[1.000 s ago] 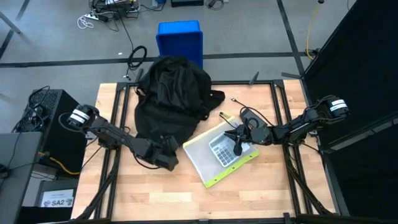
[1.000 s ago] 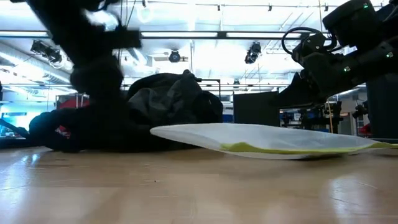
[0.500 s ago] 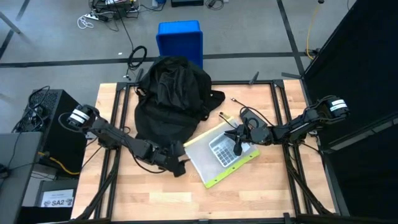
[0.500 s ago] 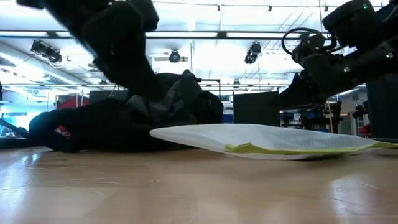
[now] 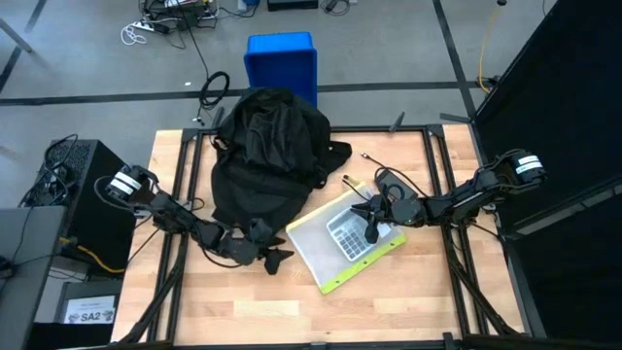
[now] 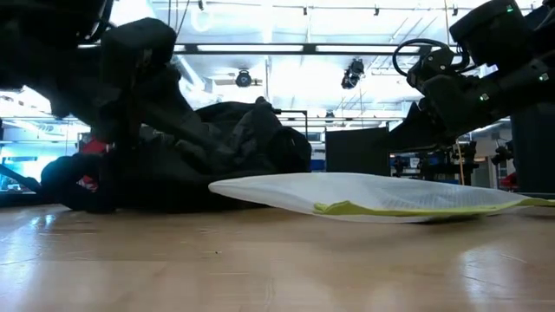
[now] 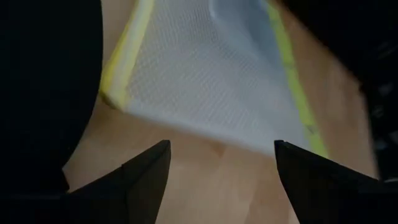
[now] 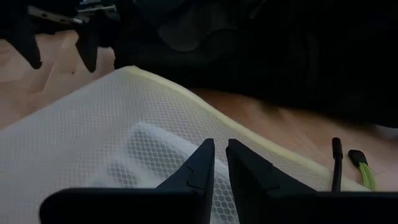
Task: Unpack backpack
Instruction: Open the yellow zipper pouch
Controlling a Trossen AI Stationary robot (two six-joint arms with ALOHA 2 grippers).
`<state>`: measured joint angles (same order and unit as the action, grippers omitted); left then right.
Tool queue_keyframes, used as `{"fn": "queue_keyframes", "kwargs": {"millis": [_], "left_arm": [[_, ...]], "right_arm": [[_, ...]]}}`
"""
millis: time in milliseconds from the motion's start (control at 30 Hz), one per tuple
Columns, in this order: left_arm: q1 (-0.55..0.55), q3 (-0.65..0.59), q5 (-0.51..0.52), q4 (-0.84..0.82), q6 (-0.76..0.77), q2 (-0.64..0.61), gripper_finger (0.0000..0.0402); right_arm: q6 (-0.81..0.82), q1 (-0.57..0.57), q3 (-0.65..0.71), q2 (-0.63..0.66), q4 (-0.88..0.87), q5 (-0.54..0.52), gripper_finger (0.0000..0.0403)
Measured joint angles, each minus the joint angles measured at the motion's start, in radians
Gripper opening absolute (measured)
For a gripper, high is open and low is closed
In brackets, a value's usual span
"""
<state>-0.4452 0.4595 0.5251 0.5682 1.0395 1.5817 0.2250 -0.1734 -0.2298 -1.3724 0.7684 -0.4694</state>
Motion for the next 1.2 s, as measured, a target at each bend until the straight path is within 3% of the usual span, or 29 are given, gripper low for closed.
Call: {"fn": "queue_keyframes", "kwargs": {"millis": [233, 767, 1000, 1200], "left_arm": [[0.059, -0.067, -0.014, 0.06, 0.12, 0.028, 0.0264], [0.212, -0.065, -0.085, 0.136, 0.06, 0.051, 0.0264], [0.237, 0.03, -0.175, 0.148, -0.029, 0.149, 0.0264], [0.237, 0.137, -0.188, 0.151, -0.144, 0.253, 0.0246]], "right_arm": [[0.0, 0.001, 0.0, 0.0, 0.017, 0.0, 0.0031], [-0.018, 0.008, 0.0, 0.0, 0.021, 0.0, 0.0031], [-0.018, 0.008, 0.0, 0.0, 0.021, 0.0, 0.0029], [-0.018, 0.008, 0.0, 0.0, 0.022, 0.0, 0.0025]]}}
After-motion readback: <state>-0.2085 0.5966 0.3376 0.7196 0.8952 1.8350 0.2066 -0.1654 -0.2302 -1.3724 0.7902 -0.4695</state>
